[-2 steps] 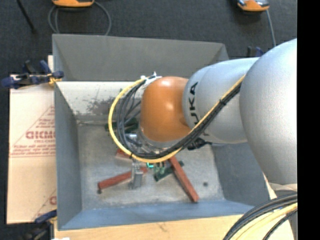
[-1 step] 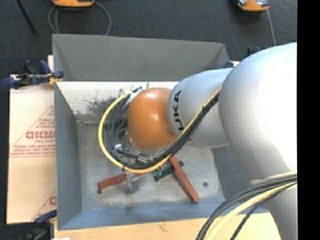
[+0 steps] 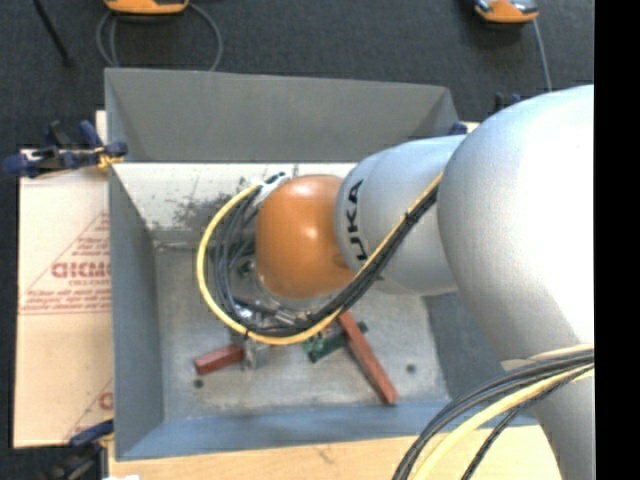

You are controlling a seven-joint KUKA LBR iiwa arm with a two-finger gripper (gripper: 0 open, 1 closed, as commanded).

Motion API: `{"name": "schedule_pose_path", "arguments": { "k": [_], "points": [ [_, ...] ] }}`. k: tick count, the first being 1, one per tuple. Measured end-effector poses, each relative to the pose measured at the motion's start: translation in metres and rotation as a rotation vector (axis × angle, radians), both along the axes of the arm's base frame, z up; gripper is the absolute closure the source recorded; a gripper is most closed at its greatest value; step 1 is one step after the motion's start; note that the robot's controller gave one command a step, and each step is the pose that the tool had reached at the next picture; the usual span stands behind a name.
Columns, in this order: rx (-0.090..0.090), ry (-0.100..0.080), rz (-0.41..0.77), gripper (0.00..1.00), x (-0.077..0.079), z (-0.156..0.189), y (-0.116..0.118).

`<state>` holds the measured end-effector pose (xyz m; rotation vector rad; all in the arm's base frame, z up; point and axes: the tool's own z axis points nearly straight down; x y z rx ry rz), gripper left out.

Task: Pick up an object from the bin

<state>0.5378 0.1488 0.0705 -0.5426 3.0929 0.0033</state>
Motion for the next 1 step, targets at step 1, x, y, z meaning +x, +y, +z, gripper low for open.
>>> {"name": "schedule_pose_path", "arguments": {
  "k": [1],
  "points": [
    [0.000,-0.012,0.094,1.00,0.0254,0.1297,0.0178]
  ]
}}
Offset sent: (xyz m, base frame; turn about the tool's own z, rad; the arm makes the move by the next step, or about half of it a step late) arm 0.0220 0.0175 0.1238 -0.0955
